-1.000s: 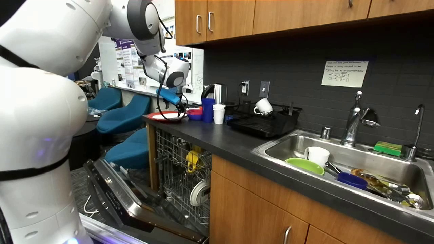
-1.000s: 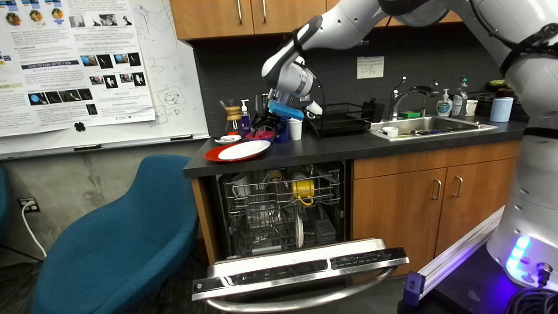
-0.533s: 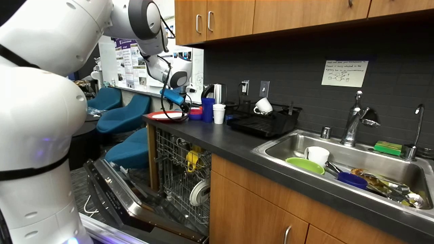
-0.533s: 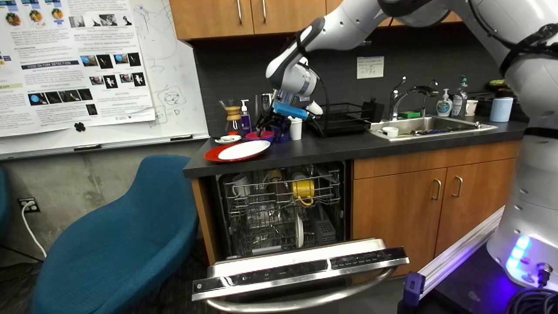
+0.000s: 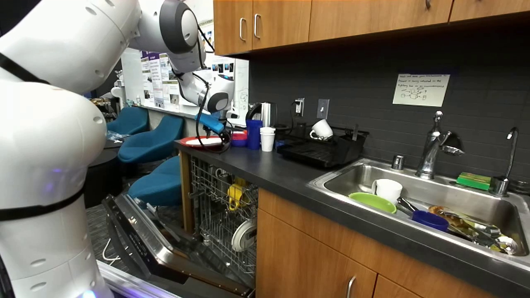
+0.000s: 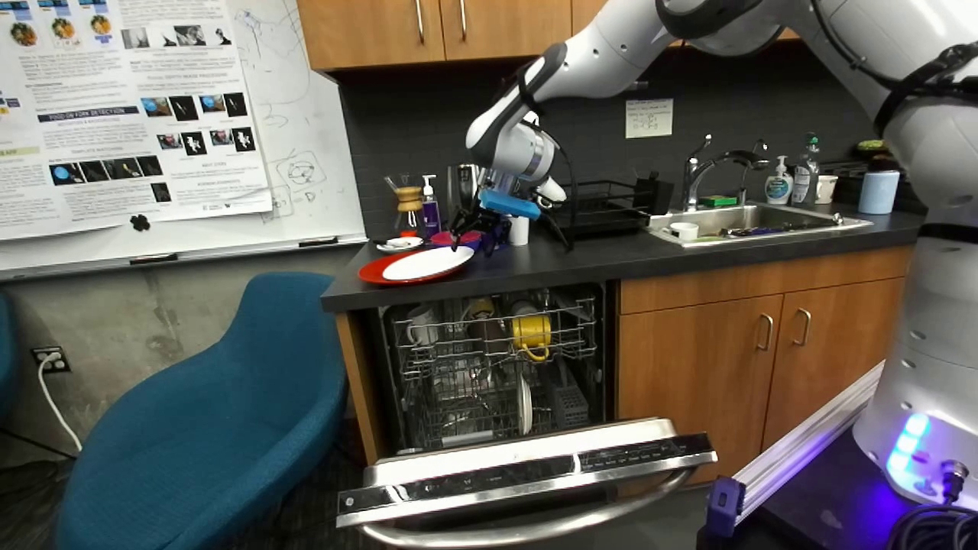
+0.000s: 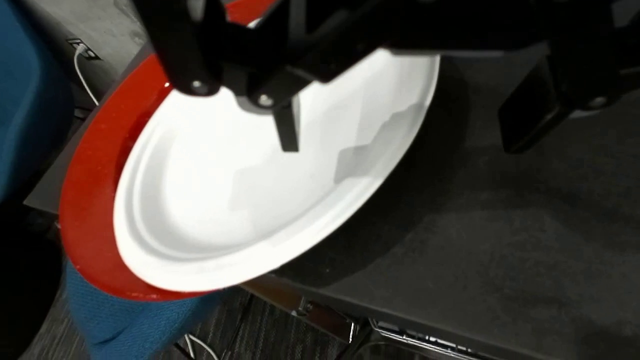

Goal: Put the white plate on the dishrack.

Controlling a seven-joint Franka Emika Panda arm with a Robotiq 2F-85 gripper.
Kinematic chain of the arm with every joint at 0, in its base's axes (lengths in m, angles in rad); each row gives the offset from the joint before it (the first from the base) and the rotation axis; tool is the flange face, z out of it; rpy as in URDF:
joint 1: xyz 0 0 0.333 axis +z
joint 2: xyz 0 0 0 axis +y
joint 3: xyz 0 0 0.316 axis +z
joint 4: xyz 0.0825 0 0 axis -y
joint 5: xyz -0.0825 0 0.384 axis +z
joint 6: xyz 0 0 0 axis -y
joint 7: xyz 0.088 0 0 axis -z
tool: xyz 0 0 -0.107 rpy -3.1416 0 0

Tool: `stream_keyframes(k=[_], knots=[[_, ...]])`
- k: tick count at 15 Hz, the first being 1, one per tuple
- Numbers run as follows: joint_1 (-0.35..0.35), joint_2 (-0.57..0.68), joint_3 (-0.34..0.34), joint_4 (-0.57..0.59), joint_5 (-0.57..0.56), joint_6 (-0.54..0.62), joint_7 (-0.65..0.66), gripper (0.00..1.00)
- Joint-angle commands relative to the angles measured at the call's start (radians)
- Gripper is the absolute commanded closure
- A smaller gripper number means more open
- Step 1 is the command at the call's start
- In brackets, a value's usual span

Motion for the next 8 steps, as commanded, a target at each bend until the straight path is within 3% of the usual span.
stream_keyframes(k=[1, 8], knots=[[-0.010, 0.019, 0.016, 0.019, -0.001, -0.006, -0.004, 0.00], [-0.009, 0.029, 0.045, 0.031, 0.014, -0.011, -0.004, 0.00]])
